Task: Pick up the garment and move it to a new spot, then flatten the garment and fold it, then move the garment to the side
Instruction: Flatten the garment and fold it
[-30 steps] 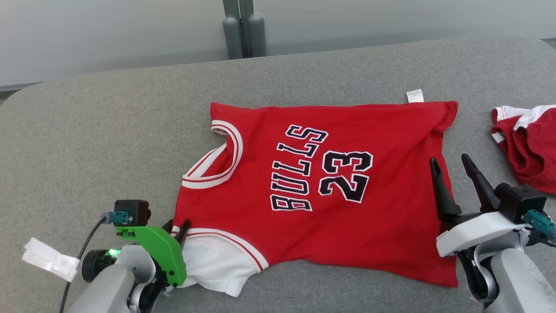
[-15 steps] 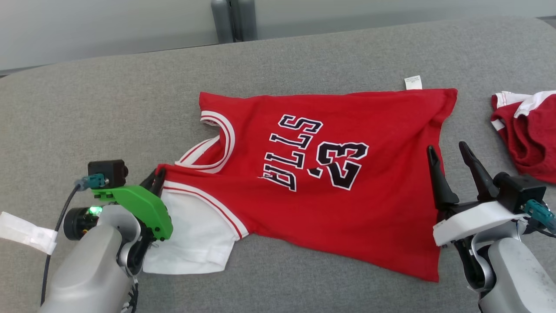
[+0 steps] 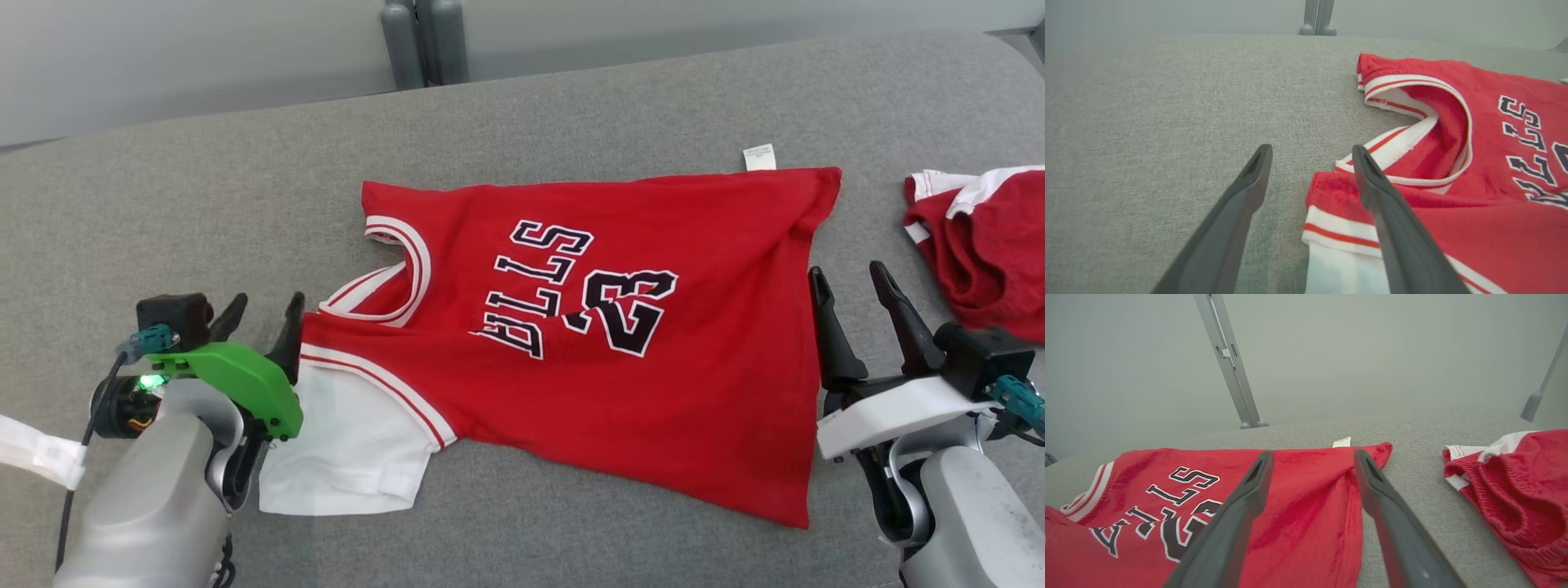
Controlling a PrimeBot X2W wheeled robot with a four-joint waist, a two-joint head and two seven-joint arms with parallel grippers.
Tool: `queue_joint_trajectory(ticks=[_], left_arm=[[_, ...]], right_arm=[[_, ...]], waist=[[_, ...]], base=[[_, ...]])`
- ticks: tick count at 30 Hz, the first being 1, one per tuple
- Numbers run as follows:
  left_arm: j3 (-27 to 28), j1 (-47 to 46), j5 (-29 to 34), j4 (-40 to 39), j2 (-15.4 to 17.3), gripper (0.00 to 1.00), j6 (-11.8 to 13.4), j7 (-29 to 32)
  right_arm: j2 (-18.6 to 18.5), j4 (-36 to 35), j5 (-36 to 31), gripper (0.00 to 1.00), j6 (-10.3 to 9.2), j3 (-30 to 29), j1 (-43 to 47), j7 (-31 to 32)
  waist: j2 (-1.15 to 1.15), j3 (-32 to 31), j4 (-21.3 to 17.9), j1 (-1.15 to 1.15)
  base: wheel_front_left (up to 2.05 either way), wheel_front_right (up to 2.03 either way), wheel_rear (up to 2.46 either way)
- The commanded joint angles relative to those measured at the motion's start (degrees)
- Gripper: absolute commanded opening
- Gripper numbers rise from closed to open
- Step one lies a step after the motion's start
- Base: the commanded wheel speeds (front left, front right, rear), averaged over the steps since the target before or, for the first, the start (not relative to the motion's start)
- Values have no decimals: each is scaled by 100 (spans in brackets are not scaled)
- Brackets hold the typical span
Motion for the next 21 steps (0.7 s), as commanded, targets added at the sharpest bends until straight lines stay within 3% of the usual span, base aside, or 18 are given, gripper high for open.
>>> queue_joint_trajectory(ticks=[1, 8, 14, 21], left_arm=[[46, 74, 94, -90, 85, 100, 28, -137], [442, 523, 226, -1116, 407, 100, 472, -431], [1216, 1545, 614, -2888, 610, 100, 991, -436], [1918, 2797, 1039, -4247, 515, 100, 1361, -438]], right_arm=[[15, -38, -40, 100, 1, -20, 95, -23], [42, -201, 6, 100, 1, -12, 252, -20], [6, -354, 45, 100, 1, -16, 239, -21], [33, -425, 72, 100, 1, 37, 310, -20]], waist=[[0, -181, 69, 0], [0, -470, 205, 0], [0, -653, 289, 0], [0, -828, 283, 0]], base=[[0, 0, 0], [0, 0, 0], [0, 0, 0], [0, 0, 0]])
